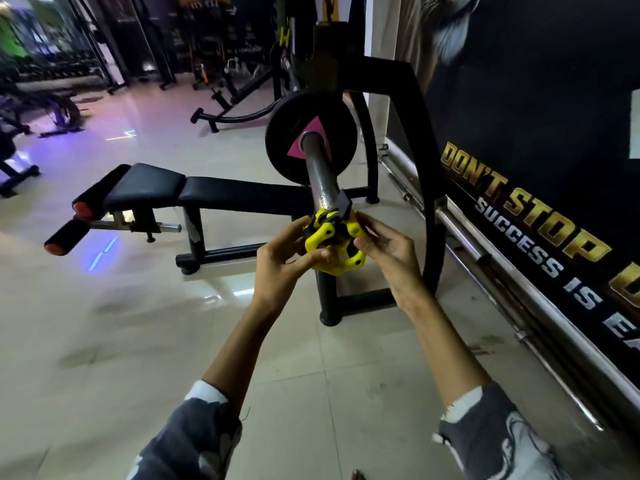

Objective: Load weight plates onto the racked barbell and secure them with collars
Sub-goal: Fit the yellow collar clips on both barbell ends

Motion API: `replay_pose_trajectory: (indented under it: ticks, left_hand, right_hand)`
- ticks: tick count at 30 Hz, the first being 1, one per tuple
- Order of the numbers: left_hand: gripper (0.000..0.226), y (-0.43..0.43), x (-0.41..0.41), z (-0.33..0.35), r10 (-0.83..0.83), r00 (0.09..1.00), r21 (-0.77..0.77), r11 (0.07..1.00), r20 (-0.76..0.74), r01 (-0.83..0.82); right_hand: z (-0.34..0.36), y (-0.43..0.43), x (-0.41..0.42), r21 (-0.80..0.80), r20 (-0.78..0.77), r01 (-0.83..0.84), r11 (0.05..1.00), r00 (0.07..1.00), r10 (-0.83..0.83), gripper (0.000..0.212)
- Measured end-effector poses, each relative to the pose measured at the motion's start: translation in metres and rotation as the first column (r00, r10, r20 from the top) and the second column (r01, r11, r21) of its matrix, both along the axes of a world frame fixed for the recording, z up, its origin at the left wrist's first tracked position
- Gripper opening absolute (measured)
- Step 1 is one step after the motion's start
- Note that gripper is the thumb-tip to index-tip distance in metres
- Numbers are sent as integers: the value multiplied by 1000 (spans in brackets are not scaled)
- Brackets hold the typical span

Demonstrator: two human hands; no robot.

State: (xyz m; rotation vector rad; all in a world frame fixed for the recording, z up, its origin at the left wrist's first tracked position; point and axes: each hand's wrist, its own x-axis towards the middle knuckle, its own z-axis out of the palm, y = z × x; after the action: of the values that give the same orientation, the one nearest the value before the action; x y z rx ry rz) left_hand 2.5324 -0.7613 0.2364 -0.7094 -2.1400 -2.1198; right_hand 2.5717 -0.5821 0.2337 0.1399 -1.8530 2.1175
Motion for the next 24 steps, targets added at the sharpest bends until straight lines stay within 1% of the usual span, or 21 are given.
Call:
replay_pose_trajectory:
  ticks: [3, 6, 8, 10, 14, 18, 22, 24]
  left_hand:
    - [72, 2, -6, -7, -9, 1000, 12, 1000, 7, 9]
    - [68, 10, -16, -6, -32, 996, 45, 999, 78, 29]
    - [64, 15, -30, -5, -35, 995, 22, 999, 97, 33]
    - [58, 17, -47, -4, -30, 995, -32, 999, 95, 33]
    - [55, 28, -87, 10, -40, 996, -77, 996, 76, 45]
    - [49, 41, -141, 21, 26, 999, -94, 995, 43, -22]
    - [39, 55, -197, 28, 150, 989, -93, 984, 0, -150]
    - [38, 64, -227, 35, 211, 977, -127, 969, -18, -212]
  right_hand:
    - [-5, 0, -5, -23, -6, -11, 1000, 1000, 11, 48]
    - [-8, 2, -17, -76, 26, -22, 997, 999, 24, 56]
    - [-10, 3, -31, -100, 62, -30, 995, 997, 36, 50]
    - [-12, 5, -48, -113, 104, -46, 993, 993, 58, 44]
    - [-10, 15, -86, -129, 143, -77, 989, 985, 95, 41]
    - [-7, 24, -140, -130, 138, -51, 990, 988, 69, 38]
    - [-7, 32, -207, -147, 149, 28, 989, 989, -6, 37]
    - [-5, 35, -239, -157, 152, 47, 987, 988, -23, 36]
